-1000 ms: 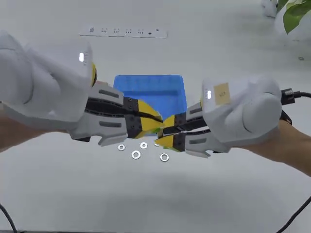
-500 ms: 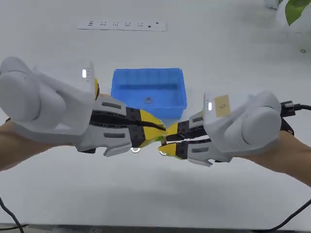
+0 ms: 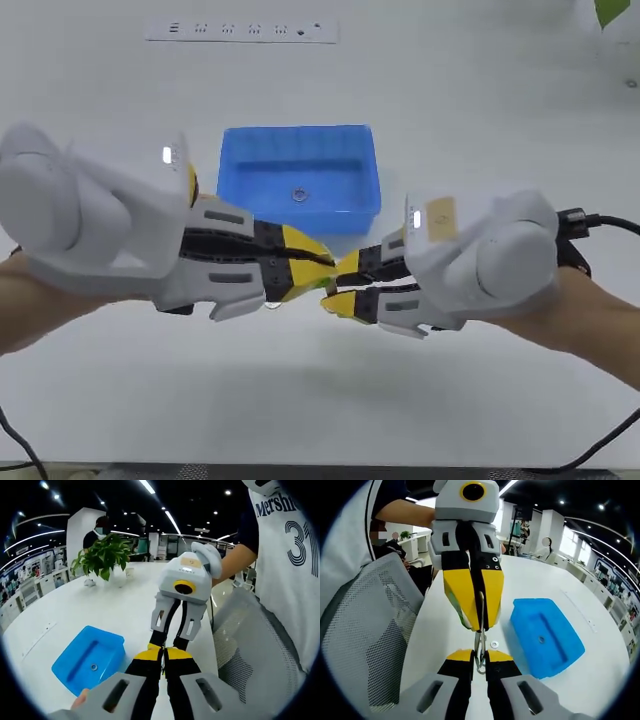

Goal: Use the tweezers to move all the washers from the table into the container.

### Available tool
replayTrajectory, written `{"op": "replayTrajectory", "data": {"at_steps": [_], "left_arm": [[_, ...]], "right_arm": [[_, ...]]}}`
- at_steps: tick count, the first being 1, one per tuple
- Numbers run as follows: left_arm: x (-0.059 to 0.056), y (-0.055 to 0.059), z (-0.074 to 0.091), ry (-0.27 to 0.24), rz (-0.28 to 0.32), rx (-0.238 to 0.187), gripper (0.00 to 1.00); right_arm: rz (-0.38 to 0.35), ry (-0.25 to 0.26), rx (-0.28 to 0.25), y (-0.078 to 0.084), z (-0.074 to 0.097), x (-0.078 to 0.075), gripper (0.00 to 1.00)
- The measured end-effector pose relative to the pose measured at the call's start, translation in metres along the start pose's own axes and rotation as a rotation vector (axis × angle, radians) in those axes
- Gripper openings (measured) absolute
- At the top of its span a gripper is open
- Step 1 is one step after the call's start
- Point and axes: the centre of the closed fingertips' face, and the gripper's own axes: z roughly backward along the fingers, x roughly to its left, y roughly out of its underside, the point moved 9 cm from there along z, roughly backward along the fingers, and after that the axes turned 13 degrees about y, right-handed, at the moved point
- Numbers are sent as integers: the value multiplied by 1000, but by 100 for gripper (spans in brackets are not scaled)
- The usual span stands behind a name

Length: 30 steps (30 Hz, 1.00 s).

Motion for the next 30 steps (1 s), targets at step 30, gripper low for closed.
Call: {"op": "replayTrajectory", "data": {"at_steps": [30], "left_arm": [[7,11,-9,14,44,18,6]], "right_arm": [[-24,-2,28,11,-9,1,12]]}}
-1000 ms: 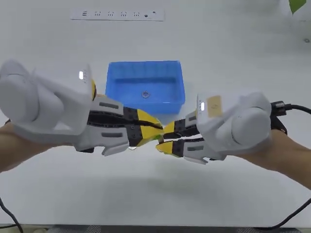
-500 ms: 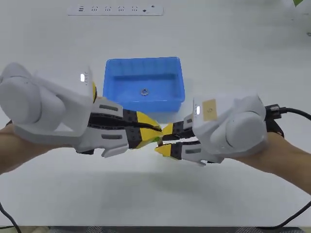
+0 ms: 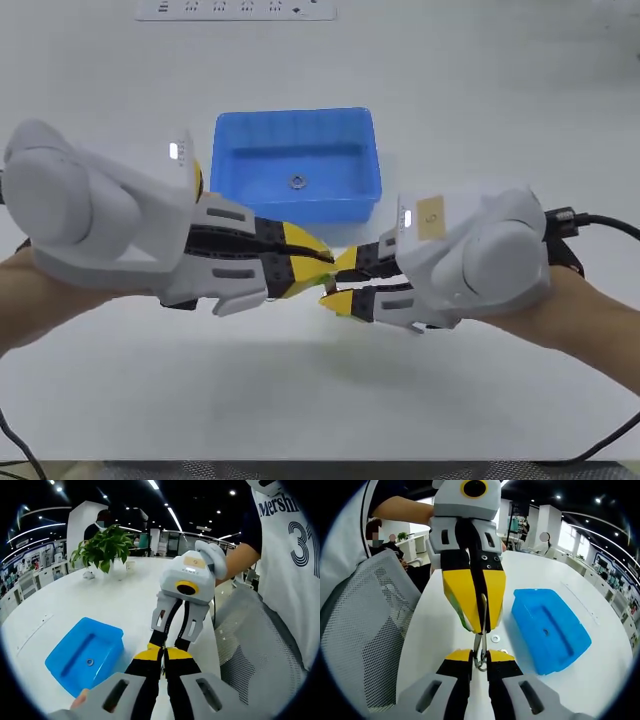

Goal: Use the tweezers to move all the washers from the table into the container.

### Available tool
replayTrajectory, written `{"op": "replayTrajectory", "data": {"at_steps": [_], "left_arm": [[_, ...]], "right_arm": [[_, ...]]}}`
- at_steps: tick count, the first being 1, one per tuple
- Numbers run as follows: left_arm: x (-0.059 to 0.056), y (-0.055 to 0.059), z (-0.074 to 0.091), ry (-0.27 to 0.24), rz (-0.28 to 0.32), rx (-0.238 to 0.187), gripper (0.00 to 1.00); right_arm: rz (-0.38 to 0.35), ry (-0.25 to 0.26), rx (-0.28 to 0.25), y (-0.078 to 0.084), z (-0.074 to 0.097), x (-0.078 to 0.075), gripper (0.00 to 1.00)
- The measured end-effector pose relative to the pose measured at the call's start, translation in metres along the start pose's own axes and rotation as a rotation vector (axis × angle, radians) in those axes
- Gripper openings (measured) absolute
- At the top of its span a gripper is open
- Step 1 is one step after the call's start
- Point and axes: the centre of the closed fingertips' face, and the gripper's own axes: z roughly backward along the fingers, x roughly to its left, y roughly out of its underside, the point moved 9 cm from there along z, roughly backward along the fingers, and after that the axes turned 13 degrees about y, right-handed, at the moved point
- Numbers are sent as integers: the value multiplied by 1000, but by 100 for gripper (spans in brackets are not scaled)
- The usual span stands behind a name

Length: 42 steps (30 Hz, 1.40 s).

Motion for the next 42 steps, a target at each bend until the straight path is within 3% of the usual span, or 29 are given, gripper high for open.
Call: {"op": "replayTrajectory", "data": {"at_steps": [6,8,19,42], "left_arm": [[-1,-1,-2,2,-7,4,6],[-1,-1,-2,1,1,3,6],[-1,-3,0,8,44,2,6],[-12,-38,35,-37,15,-43,6]], "right_arm": [[38,4,14,2,-2,2,12],[3,3,17,2,-2,1,11],[-1,0,12,0,-1,2,10],[18,68,-36,-44,23,-7,10]]}}
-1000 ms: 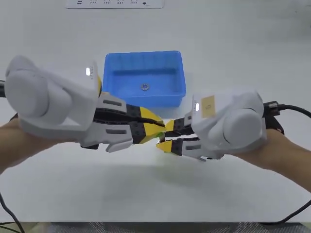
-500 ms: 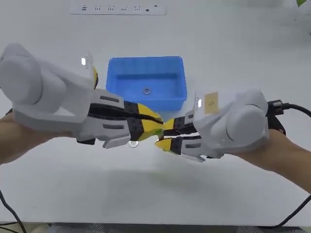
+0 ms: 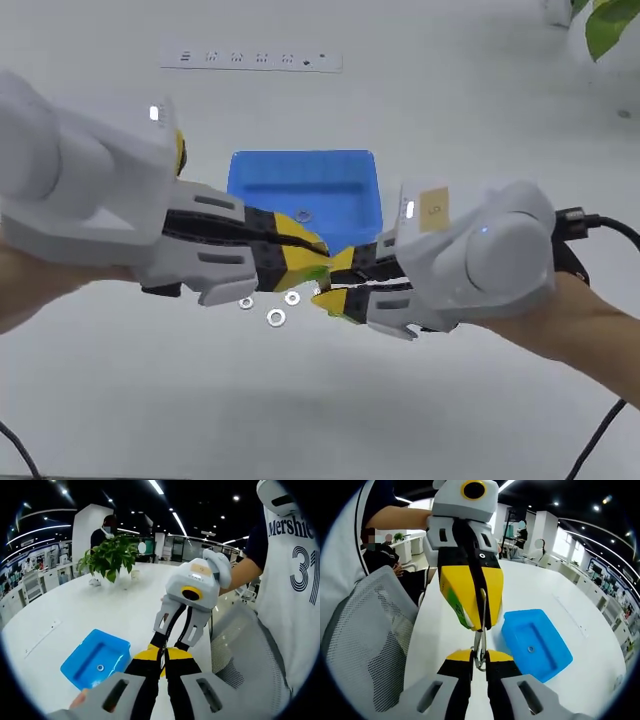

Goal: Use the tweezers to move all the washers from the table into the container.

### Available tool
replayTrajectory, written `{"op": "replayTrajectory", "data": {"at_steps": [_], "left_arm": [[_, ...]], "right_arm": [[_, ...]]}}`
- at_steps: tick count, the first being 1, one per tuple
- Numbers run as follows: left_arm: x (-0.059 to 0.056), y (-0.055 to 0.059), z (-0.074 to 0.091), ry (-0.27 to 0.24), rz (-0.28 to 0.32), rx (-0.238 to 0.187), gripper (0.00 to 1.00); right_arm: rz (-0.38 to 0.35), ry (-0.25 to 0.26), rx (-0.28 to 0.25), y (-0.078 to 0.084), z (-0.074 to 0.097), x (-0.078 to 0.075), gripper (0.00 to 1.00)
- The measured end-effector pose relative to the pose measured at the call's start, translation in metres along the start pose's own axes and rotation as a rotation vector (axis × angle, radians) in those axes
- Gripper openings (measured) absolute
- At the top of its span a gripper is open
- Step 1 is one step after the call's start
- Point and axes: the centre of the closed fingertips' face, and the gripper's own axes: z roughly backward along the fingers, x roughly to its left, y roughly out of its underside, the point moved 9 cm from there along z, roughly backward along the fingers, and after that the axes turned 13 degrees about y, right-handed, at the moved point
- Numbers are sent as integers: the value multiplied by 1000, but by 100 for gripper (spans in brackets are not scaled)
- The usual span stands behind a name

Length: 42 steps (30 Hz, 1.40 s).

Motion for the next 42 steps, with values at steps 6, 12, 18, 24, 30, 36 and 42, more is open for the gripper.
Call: {"op": "replayTrajectory", "data": {"at_steps": [6,12,18,24,30,36,42], "left_arm": [[2,-8,7,-16,-2,-19,6],[6,-15,12,-29,-43,-17,6],[14,-23,17,-32,-41,-22,6],[26,-32,22,-43,-36,-42,6],[43,-37,24,-59,-56,-46,7],[61,-38,26,-73,-62,-59,7],[73,-31,24,-73,-63,-52,7]], "right_arm": [[13,9,-6,-10,2,-6,10],[29,27,-16,-18,2,-13,10],[37,44,-27,-25,0,-23,10],[39,53,-46,-31,-3,-39,10],[66,72,-46,-34,-10,-58,10],[61,94,-59,-35,-17,-71,10],[57,90,-58,-30,-27,-81,10]]}}
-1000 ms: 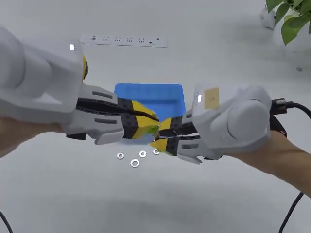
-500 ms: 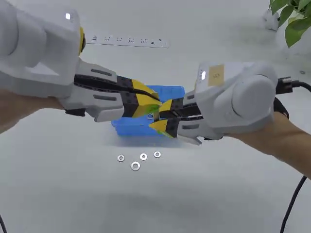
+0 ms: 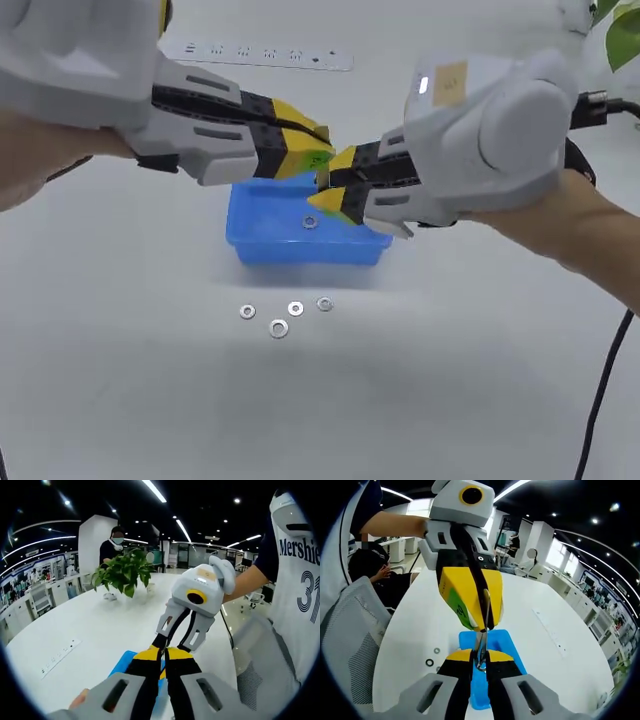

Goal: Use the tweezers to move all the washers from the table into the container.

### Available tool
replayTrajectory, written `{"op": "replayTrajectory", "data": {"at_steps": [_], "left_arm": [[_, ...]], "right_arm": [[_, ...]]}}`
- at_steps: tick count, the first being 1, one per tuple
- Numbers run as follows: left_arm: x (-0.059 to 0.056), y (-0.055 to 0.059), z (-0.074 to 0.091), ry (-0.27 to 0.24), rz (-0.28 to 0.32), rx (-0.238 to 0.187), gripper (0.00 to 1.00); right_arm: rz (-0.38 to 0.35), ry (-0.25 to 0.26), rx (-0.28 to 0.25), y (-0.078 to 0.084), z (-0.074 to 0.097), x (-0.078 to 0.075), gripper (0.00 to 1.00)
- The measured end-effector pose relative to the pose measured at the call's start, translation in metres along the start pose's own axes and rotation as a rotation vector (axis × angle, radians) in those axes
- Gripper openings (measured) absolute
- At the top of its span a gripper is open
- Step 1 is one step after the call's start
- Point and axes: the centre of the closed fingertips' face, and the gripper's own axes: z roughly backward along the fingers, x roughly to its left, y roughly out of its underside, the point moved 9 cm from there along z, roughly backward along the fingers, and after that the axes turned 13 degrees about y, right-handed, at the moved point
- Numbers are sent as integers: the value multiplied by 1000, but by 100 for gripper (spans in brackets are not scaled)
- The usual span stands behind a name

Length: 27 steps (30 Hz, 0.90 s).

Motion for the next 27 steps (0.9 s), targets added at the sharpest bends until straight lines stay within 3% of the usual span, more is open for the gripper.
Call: {"op": "replayTrajectory", "data": {"at_steps": [12,20,27], "left_arm": [[29,18,-10,18,36,13,6],[52,40,-27,51,76,36,6],[59,52,-34,53,96,47,6]], "right_arm": [[-20,-22,23,22,-24,-11,10],[-35,-46,68,45,-41,-15,10],[-52,-66,88,58,-51,-16,10]]}}
